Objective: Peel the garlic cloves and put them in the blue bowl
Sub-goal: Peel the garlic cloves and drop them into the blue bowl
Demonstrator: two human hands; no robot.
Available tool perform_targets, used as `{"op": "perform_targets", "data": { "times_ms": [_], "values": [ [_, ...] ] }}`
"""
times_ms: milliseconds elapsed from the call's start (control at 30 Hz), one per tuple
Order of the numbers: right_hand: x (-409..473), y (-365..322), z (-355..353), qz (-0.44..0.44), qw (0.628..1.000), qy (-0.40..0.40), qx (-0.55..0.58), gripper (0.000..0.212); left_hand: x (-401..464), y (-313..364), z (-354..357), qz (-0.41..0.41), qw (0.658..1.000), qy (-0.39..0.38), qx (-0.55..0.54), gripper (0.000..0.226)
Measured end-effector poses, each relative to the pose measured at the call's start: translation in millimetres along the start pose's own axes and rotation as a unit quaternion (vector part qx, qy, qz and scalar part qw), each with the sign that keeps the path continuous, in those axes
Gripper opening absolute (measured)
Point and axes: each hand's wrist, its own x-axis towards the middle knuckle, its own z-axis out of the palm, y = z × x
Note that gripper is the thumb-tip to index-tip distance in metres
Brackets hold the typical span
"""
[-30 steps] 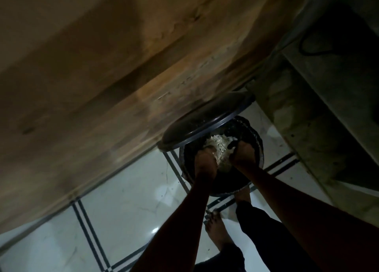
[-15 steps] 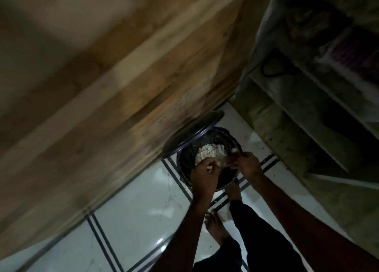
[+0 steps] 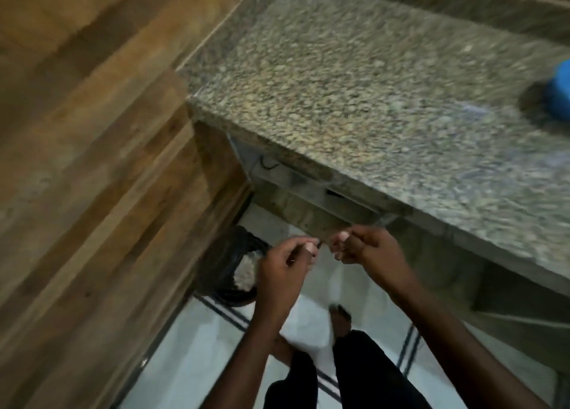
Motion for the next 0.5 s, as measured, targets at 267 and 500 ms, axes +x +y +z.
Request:
{"op": "perform_targets", "data": {
  "times_ms": [267, 500],
  "values": [
    [-60, 43, -196, -0.032, 0.988, 0.147, -0.026, 0.022, -10, 69, 181, 0.056, 0.991, -0.123, -0.013, 0.019],
    [-76, 113, -369, 0.010, 0.972, 0.236, 0.005, 0.024, -11, 116, 362, 0.037, 0.988, -0.150, -0.005, 0.018]
  ]
}}
